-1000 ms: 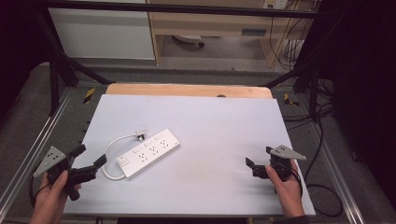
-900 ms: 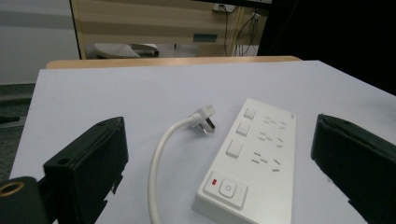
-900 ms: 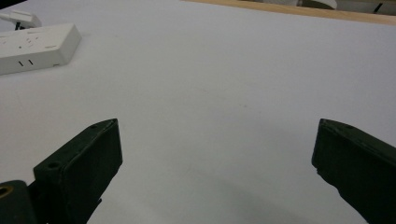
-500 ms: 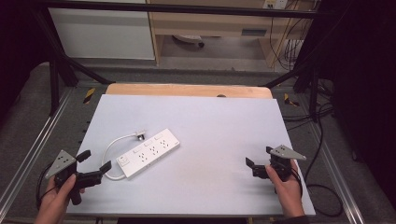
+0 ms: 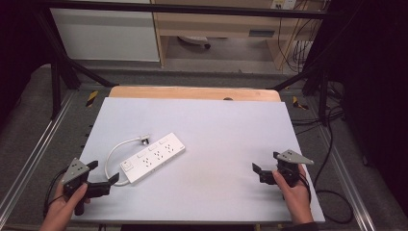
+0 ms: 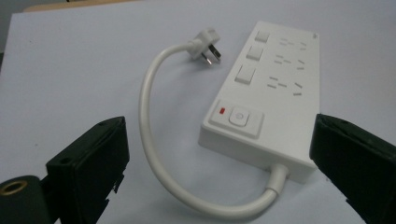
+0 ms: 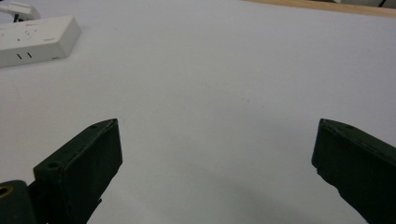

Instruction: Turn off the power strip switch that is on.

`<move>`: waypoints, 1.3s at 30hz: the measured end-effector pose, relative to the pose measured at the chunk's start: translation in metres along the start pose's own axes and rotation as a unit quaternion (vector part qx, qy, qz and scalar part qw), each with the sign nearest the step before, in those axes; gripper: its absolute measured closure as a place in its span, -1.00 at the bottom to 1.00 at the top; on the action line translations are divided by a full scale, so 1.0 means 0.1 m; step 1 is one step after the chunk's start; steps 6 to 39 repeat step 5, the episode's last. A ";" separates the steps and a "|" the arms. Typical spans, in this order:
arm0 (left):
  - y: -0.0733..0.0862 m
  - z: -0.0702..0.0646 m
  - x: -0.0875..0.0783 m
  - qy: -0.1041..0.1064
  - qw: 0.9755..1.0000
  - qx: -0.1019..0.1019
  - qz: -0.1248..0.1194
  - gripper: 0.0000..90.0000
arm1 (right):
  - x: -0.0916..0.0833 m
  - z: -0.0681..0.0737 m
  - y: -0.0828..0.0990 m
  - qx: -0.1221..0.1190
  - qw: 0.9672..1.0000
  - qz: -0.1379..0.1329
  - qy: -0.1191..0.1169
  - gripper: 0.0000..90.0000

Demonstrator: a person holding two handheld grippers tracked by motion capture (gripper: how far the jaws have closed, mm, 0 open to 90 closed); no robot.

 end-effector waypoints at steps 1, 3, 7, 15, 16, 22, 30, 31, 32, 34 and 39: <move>0.01 -0.01 0.01 0.005 1.000 0.005 0.005 -0.90 | 0.01 0.00 0.01 0.000 1.000 0.005 0.000 -0.95; 0.02 -0.04 0.02 0.006 1.000 0.014 0.009 -0.89 | 0.03 -0.01 0.02 0.002 1.000 0.013 0.002 -0.95; 0.01 -0.04 0.02 0.005 1.000 0.011 0.009 -0.89 | 0.05 -0.02 0.04 0.006 1.000 0.023 0.009 -0.95; 0.01 -0.04 0.02 0.005 1.000 0.011 0.009 -0.89 | 0.05 -0.02 0.04 0.006 1.000 0.023 0.009 -0.95; 0.01 -0.04 0.02 0.005 1.000 0.011 0.009 -0.89 | 0.05 -0.02 0.04 0.006 1.000 0.023 0.009 -0.95; 0.01 -0.04 0.02 0.005 1.000 0.011 0.009 -0.89 | 0.05 -0.02 0.04 0.006 1.000 0.023 0.009 -0.95; 0.01 -0.04 0.02 0.005 1.000 0.011 0.009 -0.89 | 0.05 -0.02 0.04 0.006 1.000 0.023 0.009 -0.95; 0.01 -0.04 0.02 0.005 1.000 0.011 0.009 -0.89 | 0.05 -0.02 0.04 0.006 1.000 0.023 0.009 -0.95; 0.01 -0.04 0.02 0.005 1.000 0.011 0.009 -0.89 | 0.05 -0.02 0.04 0.006 1.000 0.023 0.009 -0.95; 0.01 -0.04 0.02 0.005 1.000 0.011 0.009 -0.89 | 0.05 -0.02 0.04 0.006 1.000 0.023 0.009 -0.95; 0.01 -0.04 0.02 0.005 1.000 0.011 0.009 -0.89 | 0.05 -0.02 0.04 0.006 1.000 0.023 0.009 -0.95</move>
Point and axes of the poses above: each handheld gripper's, and its own axes: x roughly forward along the jaws, y roughly out of its underside, z roughly to its left, the point moved 2 cm from there along x, roughly forward along the jaws, and after that the axes turned 13 degrees about -y, right-handed, at the moved point
